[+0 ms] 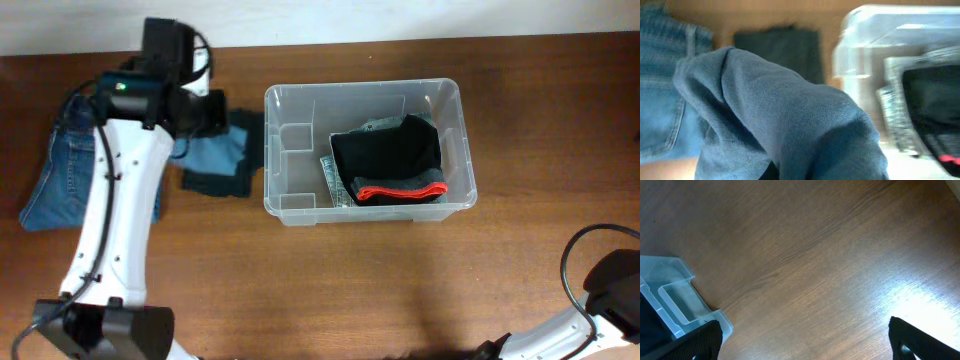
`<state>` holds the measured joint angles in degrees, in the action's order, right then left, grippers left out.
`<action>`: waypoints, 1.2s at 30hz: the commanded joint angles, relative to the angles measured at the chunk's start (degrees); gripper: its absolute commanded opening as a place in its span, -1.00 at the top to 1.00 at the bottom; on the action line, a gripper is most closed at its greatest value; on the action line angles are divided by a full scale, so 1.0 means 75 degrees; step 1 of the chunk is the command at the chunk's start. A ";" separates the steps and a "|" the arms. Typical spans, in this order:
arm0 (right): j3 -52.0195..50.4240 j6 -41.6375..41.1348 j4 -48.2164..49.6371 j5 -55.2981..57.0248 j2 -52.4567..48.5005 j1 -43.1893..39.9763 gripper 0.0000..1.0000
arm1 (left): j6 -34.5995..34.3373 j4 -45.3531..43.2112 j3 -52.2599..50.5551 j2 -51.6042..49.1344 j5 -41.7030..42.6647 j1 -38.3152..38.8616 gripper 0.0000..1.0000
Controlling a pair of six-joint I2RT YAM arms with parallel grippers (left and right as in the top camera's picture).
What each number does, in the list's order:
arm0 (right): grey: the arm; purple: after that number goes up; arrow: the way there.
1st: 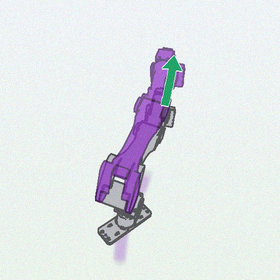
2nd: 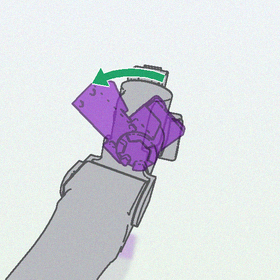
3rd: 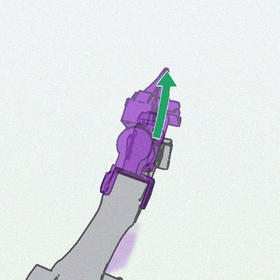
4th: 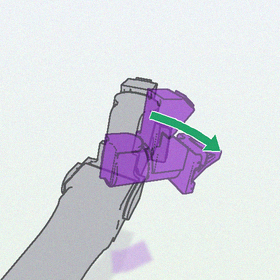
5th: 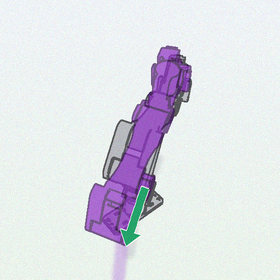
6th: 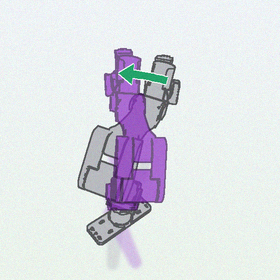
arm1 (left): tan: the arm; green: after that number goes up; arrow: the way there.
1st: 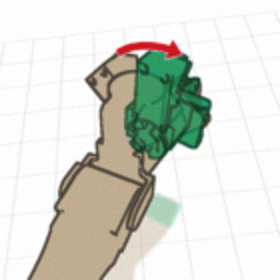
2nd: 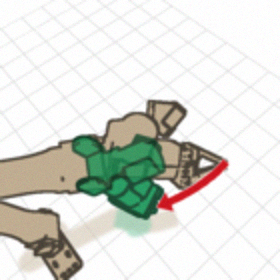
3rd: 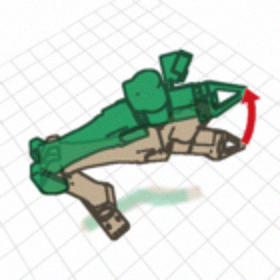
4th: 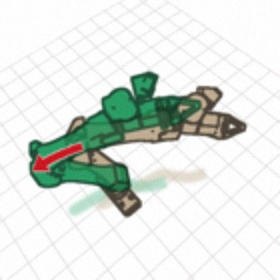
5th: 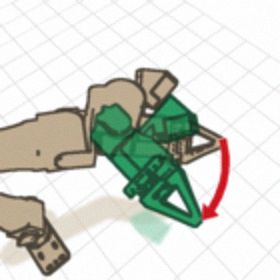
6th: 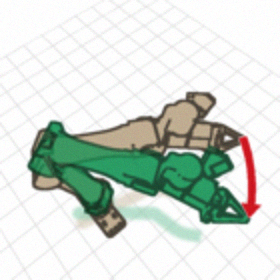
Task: Pack container
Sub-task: 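Lift the light-blue denim item with the left gripper over the bin, then lower the denim item into the bin's left side and open the left gripper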
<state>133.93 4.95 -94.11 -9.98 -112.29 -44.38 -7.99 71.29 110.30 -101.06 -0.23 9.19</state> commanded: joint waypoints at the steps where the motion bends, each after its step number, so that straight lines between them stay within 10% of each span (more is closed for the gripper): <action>1: 0.0012 0.0015 0.0003 0.0012 -0.0006 0.0009 -0.97 | 0.0522 -0.0367 0.0353 0.0020 0.0207 0.0650 0.99; 9: 0.0012 0.0015 0.0003 0.0012 -0.0006 0.0009 -0.97 | 0.1241 -0.1192 0.0350 -0.0038 -0.0152 0.1801 0.99; 25: 0.0012 0.0015 0.0003 0.0012 -0.0006 0.0009 -0.97 | -0.1711 -0.0309 -0.0309 -0.0379 -0.0134 0.2363 0.99; 36: 0.0012 0.0015 0.0003 0.0012 -0.0006 0.0009 -0.97 | -0.1795 -0.0236 -0.0481 -0.1649 -0.0143 0.2952 0.99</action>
<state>133.93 4.93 -94.13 -9.98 -112.29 -44.38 -20.40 69.43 106.96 -112.18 -0.67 30.17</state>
